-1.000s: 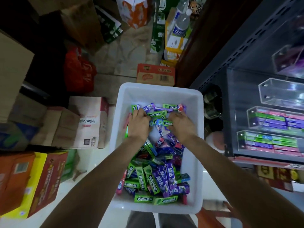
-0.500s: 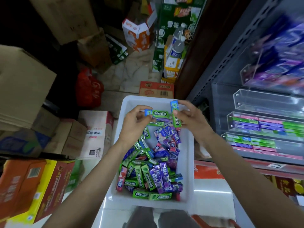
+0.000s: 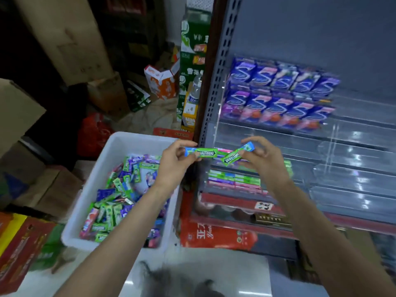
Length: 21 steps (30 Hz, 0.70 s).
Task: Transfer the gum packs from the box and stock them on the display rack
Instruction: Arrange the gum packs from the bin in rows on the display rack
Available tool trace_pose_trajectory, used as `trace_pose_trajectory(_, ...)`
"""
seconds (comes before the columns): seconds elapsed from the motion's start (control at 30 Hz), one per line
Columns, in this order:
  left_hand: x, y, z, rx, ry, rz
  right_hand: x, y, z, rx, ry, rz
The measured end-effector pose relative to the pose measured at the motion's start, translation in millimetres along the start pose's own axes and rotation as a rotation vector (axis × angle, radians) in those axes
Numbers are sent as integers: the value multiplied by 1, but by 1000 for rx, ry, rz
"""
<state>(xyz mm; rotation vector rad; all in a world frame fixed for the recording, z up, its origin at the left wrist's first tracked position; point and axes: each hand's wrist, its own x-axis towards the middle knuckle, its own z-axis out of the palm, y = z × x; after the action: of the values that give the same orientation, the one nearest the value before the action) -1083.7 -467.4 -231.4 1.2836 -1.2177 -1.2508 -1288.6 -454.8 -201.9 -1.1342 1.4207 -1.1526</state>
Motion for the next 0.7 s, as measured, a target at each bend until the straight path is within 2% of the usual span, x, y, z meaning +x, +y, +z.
trace_pose_trajectory(0.13,-21,-7,55,38,-30,-19,-18,25,-66,-90,136,2)
trace_pose_trajectory(0.3,-41,-12,96,86,-53,-78,-38,53,-124,-230,140,6)
trace_pose_trajectory(0.43,-46,-7,111,119,-48,-87,-38,74,-141,-407,99,43)
trace_pose_trajectory(0.7,-44,-7,113,141,-57,-98,-21,88,-140,-535,71,4)
